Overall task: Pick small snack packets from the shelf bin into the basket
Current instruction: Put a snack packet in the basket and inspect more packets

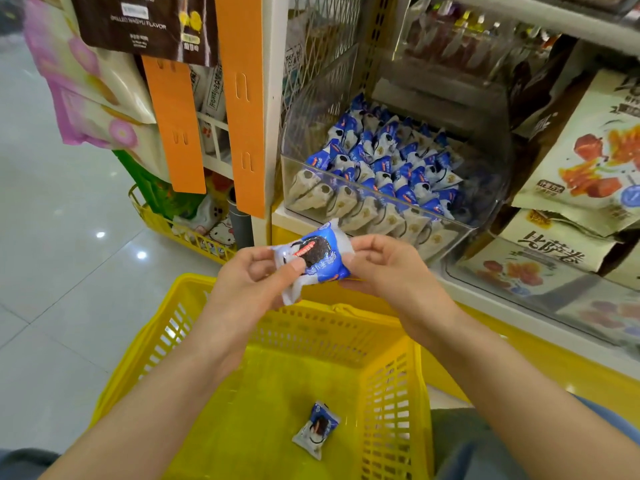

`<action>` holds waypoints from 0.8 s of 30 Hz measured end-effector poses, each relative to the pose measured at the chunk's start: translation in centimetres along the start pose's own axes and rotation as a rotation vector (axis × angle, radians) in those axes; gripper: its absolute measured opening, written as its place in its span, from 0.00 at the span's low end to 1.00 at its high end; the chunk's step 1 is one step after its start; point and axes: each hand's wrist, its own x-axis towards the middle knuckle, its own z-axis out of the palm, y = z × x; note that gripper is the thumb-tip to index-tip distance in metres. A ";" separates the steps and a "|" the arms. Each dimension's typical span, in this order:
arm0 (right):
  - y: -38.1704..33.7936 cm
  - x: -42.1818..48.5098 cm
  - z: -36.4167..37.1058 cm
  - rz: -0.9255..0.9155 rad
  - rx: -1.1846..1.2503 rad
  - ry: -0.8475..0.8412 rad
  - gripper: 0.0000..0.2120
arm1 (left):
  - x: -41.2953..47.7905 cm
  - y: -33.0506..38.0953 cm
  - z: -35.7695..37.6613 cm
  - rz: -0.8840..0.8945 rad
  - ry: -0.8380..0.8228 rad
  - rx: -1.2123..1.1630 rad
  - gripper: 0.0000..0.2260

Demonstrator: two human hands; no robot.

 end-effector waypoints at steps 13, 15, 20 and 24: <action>0.1 -0.4 0.4 -0.029 0.022 -0.053 0.02 | -0.2 0.1 -0.3 0.058 -0.130 -0.028 0.13; 0.1 -0.4 0.4 -0.072 0.089 -0.010 0.03 | -0.2 0.4 -0.3 0.100 -0.124 0.005 0.12; 0.2 -0.4 0.3 -0.112 0.006 -0.081 0.05 | -0.3 0.7 -0.3 0.265 -0.010 0.074 0.02; 0.6 -1.0 0.7 -0.214 -0.208 -0.112 0.17 | -0.4 1.1 -0.2 0.326 0.024 0.084 0.04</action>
